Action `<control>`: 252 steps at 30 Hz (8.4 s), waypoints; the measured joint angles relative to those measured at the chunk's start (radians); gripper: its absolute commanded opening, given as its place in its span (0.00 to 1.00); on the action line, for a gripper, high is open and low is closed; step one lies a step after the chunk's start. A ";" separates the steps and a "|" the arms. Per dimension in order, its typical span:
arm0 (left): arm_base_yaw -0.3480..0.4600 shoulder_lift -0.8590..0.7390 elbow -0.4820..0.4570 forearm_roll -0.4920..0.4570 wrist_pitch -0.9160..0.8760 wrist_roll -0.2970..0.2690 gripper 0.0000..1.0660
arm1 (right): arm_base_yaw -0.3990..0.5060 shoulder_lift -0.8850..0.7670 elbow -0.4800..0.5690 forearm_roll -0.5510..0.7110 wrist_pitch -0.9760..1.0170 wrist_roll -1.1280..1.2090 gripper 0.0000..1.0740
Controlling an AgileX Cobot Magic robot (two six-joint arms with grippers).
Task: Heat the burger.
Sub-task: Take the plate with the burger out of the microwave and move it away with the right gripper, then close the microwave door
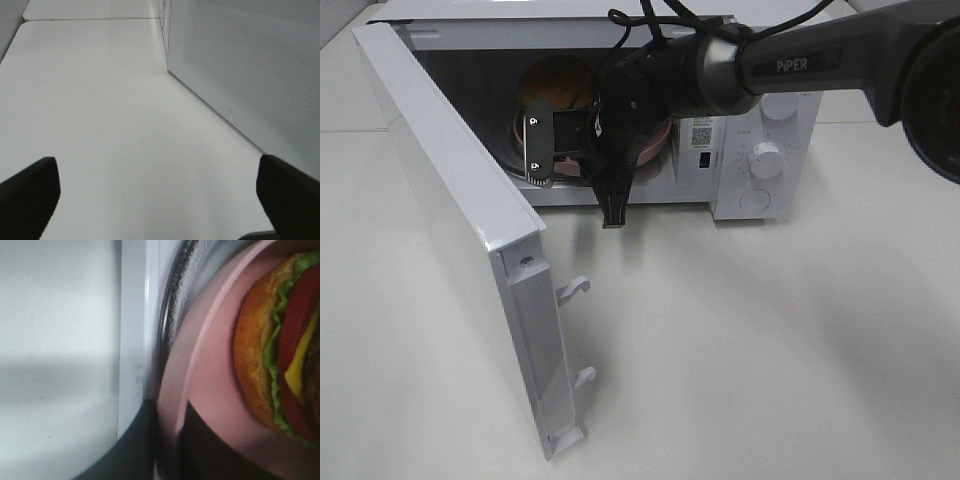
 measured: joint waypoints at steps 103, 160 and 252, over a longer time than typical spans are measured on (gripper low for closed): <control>0.000 0.000 0.000 0.000 0.000 0.000 0.94 | -0.012 -1.041 1.110 0.240 -0.090 -0.413 0.01; 0.000 0.000 0.000 0.000 0.000 0.000 0.94 | -0.012 -1.297 1.197 -0.270 0.574 1.245 0.03; 0.000 0.000 0.000 0.000 0.000 0.000 0.94 | -0.218 -1.049 1.208 -0.459 0.109 1.790 0.65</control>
